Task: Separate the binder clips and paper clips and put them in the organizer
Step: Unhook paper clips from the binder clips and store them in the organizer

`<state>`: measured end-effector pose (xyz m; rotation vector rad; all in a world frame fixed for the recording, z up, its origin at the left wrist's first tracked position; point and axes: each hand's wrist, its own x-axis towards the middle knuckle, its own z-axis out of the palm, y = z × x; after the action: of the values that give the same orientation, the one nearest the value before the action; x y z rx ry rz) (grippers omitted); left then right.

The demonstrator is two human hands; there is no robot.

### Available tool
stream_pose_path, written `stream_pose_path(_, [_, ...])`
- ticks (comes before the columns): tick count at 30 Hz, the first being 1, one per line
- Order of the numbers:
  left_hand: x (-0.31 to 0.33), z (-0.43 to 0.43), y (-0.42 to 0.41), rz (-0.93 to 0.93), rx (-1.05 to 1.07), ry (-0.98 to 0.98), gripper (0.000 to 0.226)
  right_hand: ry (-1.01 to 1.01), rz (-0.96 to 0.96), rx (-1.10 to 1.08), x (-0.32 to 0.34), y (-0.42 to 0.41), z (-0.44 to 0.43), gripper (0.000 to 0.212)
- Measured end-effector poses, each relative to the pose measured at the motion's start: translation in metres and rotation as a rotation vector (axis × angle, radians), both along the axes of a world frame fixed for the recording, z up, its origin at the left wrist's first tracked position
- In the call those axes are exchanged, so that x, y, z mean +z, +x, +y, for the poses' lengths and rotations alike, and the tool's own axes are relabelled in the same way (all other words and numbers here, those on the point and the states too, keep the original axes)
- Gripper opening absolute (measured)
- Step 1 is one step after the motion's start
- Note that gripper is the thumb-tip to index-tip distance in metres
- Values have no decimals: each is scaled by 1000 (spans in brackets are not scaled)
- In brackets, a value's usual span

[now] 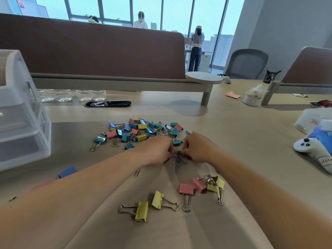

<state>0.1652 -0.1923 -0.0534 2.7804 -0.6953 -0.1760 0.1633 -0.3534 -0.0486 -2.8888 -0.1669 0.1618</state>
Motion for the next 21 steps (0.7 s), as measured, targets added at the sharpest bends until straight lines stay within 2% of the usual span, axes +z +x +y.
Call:
stream_pose_path(5, [6, 4, -6, -13, -5, 2, 15, 31, -9, 30, 1, -9, 9, 14])
stream_pose_path(13, [7, 22, -10, -6, 15, -47, 19, 97, -70, 57, 6, -18, 15, 15])
stream_pose_path(21, [11, 31, -14, 36, 33, -103, 19, 109, -52, 106, 5, -23, 19, 14])
